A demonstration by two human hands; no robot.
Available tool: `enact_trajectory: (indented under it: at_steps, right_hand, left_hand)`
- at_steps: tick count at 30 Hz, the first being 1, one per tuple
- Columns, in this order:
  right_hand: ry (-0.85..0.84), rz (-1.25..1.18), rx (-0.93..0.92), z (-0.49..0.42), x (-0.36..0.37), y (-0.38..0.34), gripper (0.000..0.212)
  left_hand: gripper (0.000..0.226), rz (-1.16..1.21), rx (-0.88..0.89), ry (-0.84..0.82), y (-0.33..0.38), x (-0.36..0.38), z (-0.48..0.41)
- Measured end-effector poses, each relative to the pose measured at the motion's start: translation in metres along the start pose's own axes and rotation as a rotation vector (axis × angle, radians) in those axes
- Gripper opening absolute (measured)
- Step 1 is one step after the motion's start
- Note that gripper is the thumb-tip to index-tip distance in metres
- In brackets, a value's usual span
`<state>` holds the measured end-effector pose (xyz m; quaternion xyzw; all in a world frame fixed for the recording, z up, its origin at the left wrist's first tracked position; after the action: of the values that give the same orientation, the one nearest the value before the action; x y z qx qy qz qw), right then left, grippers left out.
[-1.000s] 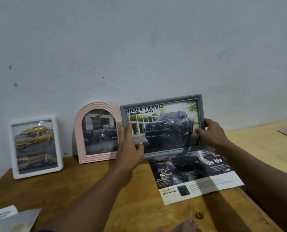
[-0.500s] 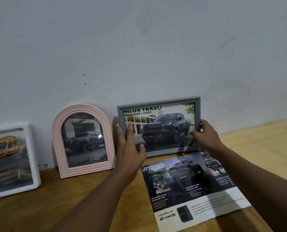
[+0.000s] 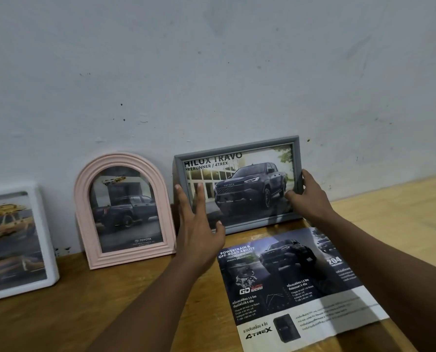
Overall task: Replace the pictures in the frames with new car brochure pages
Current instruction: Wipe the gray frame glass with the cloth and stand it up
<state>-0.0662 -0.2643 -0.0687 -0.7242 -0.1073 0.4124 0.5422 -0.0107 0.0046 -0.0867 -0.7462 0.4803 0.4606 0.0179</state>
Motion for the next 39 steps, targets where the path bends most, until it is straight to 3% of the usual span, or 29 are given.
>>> enact_trajectory:
  at_steps: [9, 14, 22, 26, 30, 35, 39]
  right_hand:
    - [-0.026, -0.008, -0.021, 0.002, 0.003, -0.002, 0.041]
    - [0.014, 0.007, -0.026, 0.005, 0.004, -0.004, 0.030]
    - [0.018, 0.024, -0.015, 0.015, -0.004, -0.012, 0.034]
    - [0.017, 0.030, -0.035, 0.035, -0.012, -0.029, 0.052]
    - [-0.036, 0.028, -0.043, 0.064, -0.009, -0.055, 0.055]
    - [-0.171, 0.028, -0.116, 0.105, 0.029, -0.103, 0.031]
    - [-0.274, 0.022, -0.157, 0.133, 0.082, -0.137, 0.036]
  left_hand:
    - [0.102, -0.045, 0.005, -0.008, 0.001, 0.000, 0.001]
    - [0.104, -0.060, -0.002, -0.007, 0.001, 0.000, 0.002]
    - [0.102, -0.095, 0.004, -0.025, 0.007, -0.003, 0.006]
    - [0.101, -0.117, 0.029, -0.031, 0.008, -0.017, 0.009]
    - [0.099, -0.115, 0.006, -0.082, 0.010, -0.046, 0.016]
    - [0.095, -0.129, -0.050, -0.061, -0.014, -0.095, 0.038]
    - [0.093, -0.155, -0.168, -0.019, -0.053, -0.135, 0.055]
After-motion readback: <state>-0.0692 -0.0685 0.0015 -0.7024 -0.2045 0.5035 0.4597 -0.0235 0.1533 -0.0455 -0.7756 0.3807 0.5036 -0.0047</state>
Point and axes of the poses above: each hand's wrist, its own z-axis away from the middle knuckle, its own x-axis out of the palm, y = z × x, the point moved 4 cm from there along -z, towards the middle knuckle, and after that the axes turned 15 degrees about x, right-handed, at the moved point
